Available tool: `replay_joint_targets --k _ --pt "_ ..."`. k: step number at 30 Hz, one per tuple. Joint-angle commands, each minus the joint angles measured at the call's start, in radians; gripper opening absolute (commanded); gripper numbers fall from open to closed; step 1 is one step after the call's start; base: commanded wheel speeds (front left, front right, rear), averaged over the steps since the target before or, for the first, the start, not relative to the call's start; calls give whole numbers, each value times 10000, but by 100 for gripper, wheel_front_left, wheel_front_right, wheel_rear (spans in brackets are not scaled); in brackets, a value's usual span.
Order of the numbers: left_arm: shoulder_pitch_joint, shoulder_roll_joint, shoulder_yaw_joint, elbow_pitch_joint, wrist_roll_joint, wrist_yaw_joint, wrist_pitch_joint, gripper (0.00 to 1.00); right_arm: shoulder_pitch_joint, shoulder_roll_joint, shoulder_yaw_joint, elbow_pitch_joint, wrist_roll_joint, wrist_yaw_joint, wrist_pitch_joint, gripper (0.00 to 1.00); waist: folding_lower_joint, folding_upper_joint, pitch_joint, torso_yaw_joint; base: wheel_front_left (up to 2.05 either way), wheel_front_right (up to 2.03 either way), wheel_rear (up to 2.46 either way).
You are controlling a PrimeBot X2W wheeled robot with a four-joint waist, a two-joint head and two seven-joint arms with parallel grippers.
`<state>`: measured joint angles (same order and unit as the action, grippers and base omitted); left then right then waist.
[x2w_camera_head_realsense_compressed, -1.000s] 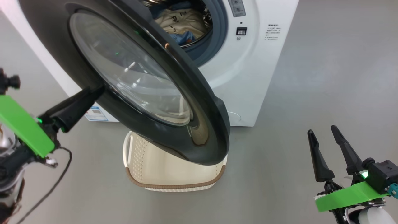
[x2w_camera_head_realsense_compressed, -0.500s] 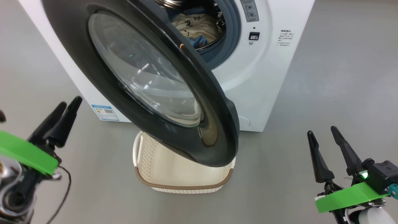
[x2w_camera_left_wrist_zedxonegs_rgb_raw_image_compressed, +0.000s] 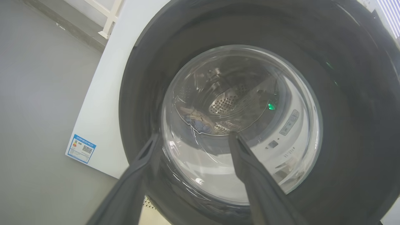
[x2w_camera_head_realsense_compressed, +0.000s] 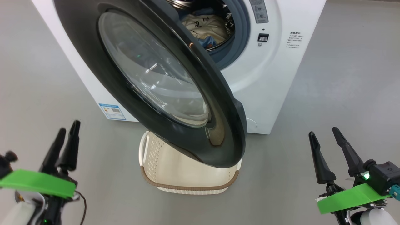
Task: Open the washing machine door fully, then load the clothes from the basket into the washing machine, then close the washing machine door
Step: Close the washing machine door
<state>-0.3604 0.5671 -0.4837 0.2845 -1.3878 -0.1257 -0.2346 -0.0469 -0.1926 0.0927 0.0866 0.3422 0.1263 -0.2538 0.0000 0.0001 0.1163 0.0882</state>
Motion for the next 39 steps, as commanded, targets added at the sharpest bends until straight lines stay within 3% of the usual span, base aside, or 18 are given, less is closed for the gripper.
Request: replay_joint_targets --k 1,6,12,30,39 --pt "-1 269 351 -58 101 -50 -178 100 119 -193 199 -231 -68 44 -80 100 0 -1 1 46 0 0 0" --pt "240 9 365 77 417 -50 -260 100 103 -215 169 -243 -68 44 -80 100 0 -1 37 164 0 0 0" --pt "614 -648 1091 186 1560 -50 -268 100 72 -217 169 -223 -75 44 -80 100 0 -1 56 347 0 0 0" --pt "1724 -2796 4125 -23 8846 -50 -271 100 -207 -336 245 -144 -45 44 -80 100 0 -1 41 590 0 0 0" --pt "2121 -3818 5199 -241 11062 -50 -271 100 -347 -356 255 -120 -43 44 -80 100 0 -1 89 552 0 0 0"
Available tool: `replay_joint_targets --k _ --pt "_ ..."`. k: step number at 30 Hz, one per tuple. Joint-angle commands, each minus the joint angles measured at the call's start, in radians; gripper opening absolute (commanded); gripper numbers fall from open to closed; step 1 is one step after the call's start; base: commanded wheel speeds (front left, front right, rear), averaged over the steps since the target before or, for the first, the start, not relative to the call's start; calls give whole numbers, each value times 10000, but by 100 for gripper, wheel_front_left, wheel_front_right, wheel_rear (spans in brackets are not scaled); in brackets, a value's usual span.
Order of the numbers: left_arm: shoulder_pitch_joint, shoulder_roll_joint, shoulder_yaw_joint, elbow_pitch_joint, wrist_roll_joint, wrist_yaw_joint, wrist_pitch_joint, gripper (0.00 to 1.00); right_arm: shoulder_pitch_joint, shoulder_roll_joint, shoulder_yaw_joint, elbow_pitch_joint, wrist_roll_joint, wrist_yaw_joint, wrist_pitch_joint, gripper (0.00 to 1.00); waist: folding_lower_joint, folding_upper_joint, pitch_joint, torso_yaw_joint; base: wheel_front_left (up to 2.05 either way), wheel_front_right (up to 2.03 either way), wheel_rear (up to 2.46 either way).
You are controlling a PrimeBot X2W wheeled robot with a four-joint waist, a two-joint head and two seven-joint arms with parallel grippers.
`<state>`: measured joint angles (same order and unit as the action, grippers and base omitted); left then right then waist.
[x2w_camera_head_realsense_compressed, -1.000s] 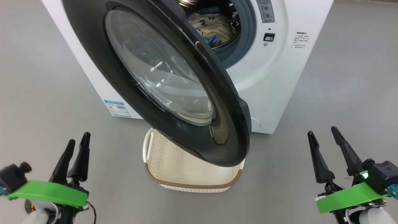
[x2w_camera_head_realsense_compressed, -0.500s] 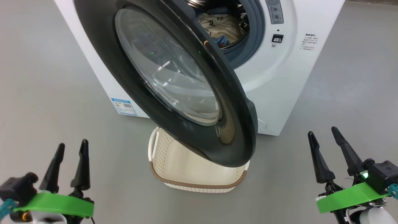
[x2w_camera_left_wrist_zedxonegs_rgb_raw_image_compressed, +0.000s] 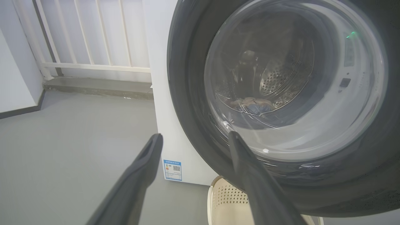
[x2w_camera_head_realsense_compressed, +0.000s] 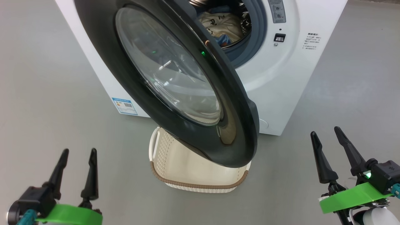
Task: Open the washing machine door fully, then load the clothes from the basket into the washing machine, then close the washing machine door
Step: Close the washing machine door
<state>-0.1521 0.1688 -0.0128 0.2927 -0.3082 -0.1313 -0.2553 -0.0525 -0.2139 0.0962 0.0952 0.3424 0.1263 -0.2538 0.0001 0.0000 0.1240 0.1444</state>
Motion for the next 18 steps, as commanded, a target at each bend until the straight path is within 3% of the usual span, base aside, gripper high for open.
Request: replay_joint_targets --k 1,18 --pt "77 98 562 -329 432 6 -64 100 -307 -145 214 -203 -41 44 -80 100 -1 0 20 -16 0 0 0" --pt "241 -194 763 -267 1092 6 -64 100 -433 -140 185 -92 -24 44 -80 100 -1 0 -12 20 0 0 0"
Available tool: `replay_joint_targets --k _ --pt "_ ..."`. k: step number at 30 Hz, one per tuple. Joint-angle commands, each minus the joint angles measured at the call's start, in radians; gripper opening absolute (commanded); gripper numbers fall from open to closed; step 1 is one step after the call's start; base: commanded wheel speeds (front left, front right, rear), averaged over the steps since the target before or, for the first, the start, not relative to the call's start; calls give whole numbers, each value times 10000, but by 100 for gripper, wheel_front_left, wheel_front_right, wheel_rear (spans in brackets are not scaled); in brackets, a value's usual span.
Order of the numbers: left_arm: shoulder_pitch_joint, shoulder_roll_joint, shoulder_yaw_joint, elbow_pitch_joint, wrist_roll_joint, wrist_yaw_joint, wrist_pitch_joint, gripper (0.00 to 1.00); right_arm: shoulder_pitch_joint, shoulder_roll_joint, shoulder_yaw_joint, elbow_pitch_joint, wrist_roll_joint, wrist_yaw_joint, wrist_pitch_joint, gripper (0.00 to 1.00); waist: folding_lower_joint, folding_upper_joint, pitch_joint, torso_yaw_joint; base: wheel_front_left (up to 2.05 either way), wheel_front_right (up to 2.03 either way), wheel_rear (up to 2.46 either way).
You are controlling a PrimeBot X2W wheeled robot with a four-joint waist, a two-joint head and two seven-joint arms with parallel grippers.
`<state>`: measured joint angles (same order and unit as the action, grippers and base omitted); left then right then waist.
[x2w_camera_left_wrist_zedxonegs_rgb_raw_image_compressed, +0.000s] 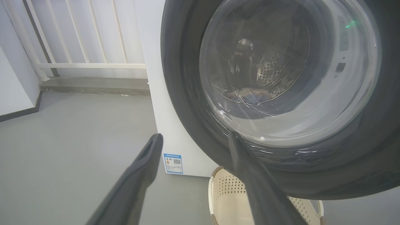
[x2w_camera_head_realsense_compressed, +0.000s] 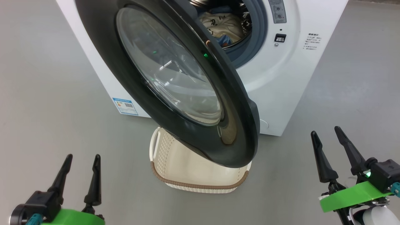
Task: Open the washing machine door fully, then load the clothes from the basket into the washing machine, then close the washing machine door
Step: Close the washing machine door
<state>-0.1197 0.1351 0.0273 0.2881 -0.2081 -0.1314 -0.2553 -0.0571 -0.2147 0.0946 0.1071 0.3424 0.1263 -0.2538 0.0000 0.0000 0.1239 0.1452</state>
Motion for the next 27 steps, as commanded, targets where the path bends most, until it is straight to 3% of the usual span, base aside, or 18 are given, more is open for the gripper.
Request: replay_joint_targets --k 1,6,8,10,18,27 --pt "-73 137 371 -224 112 8 -64 100 -426 -138 217 -167 -19 44 -80 100 0 0 -46 39 0 0 0" --pt "-45 89 385 -240 120 8 -64 100 -545 -132 311 30 24 44 -80 98 0 0 -96 121 0 0 0" --pt "-36 59 361 -235 115 8 -64 100 -659 -118 364 179 60 44 -80 42 0 0 -110 160 0 0 0" --pt "-22 32 318 -229 120 8 -64 100 -827 -85 424 299 89 44 -80 0 0 0 -131 192 0 0 0" --pt "80 -1 209 -190 100 8 -64 100 -1734 52 815 188 196 44 -80 0 0 0 -319 312 0 0 0" --pt "201 4 109 -319 112 8 -64 100 -2547 230 1012 -1606 283 44 -80 0 0 0 -581 485 0 0 0"
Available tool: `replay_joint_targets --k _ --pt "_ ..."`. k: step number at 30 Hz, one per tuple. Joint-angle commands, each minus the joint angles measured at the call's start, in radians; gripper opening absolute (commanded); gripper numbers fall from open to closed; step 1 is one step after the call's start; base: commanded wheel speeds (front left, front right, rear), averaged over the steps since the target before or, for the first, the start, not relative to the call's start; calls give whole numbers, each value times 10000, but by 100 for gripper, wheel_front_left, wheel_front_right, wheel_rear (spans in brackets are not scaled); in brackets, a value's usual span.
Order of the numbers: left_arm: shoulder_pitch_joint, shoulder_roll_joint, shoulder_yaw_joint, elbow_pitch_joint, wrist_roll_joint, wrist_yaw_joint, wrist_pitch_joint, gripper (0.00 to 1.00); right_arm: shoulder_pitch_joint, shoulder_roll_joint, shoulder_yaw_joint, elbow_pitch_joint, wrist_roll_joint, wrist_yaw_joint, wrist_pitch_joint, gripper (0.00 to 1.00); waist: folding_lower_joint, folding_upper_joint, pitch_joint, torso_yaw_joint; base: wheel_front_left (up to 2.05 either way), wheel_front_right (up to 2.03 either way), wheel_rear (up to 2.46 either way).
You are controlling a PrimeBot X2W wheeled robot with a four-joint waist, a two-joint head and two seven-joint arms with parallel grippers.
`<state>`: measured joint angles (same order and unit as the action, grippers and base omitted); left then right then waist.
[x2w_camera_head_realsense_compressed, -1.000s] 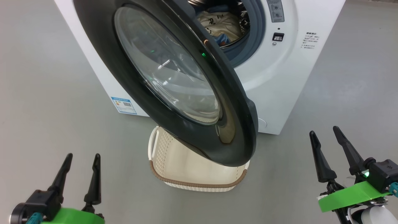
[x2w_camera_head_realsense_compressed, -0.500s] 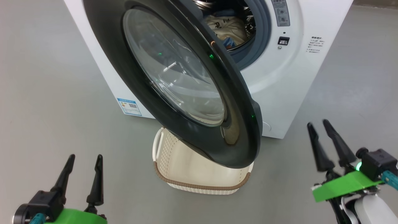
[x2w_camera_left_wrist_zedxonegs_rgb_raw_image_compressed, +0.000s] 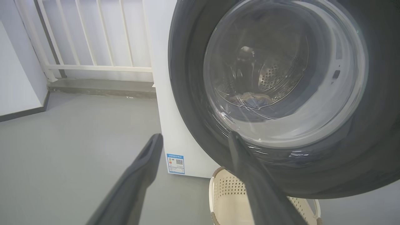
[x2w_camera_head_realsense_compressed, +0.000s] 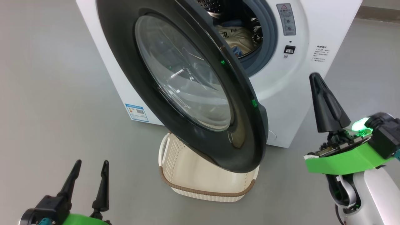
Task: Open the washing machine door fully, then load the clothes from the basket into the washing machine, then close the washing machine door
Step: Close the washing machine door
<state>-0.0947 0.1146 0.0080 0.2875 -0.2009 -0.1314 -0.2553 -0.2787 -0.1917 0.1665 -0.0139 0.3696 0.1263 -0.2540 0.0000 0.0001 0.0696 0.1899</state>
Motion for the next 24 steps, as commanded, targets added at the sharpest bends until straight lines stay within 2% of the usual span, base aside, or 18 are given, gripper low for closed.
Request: replay_joint_targets --k 1,13,24 --pt "-42 209 287 -327 36 8 -64 100 -369 9 418 -628 16 44 -78 0 0 -1 -56 59 0 0 0" --pt "99 213 315 -417 11 8 -65 100 -168 152 2079 -2402 60 44 -78 0 0 -1 -210 115 0 0 0" --pt "118 157 363 -549 79 8 -65 100 389 123 2899 -1596 318 44 -78 0 0 -1 -191 177 0 0 0"
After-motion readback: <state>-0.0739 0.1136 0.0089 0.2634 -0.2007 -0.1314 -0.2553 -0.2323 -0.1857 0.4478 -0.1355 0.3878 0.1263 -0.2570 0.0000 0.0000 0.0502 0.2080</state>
